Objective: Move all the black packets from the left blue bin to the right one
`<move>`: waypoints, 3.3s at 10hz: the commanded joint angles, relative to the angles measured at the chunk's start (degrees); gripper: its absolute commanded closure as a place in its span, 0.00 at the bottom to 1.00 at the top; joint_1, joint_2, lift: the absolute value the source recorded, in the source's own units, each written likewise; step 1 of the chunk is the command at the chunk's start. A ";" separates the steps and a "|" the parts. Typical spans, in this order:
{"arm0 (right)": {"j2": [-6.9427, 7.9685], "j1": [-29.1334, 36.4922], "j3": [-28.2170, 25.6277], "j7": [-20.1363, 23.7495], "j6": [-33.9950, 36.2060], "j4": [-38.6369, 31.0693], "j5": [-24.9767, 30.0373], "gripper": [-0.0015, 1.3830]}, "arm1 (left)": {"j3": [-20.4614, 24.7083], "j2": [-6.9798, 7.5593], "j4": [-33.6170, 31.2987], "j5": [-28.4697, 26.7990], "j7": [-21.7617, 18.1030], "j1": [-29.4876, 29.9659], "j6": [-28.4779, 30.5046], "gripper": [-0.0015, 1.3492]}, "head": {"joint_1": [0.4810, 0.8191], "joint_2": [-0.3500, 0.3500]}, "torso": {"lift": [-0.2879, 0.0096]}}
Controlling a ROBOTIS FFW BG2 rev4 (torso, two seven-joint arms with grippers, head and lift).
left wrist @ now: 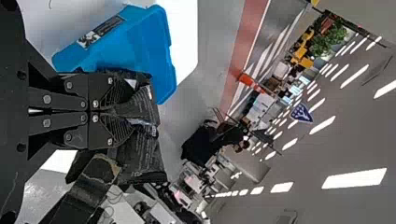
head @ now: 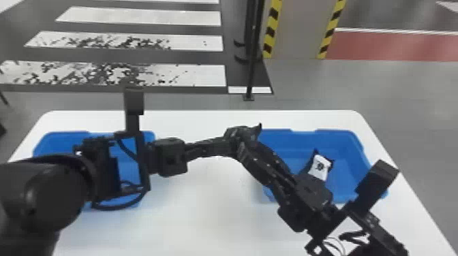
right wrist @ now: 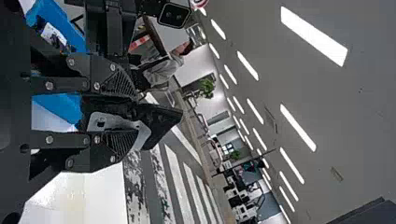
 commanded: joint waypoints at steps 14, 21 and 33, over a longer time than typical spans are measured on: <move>-1.86 -14.66 -21.41 -0.41 4.30 22.50 7.32 0.93 | 14.02 -0.96 -9.85 7.19 1.07 17.46 -4.66 0.11 | 0.63 0.17 | 0.50; 1.12 -5.80 -23.24 -1.29 -0.62 12.80 6.87 0.07 | 21.79 -1.32 -10.69 4.68 1.50 19.28 -5.22 0.11 | 0.63 0.21 | 0.50; 4.08 18.53 -17.64 -5.60 -8.64 -7.03 5.38 0.09 | 32.07 3.61 0.42 -15.09 11.17 7.61 4.48 0.11 | 0.63 0.76 | 0.50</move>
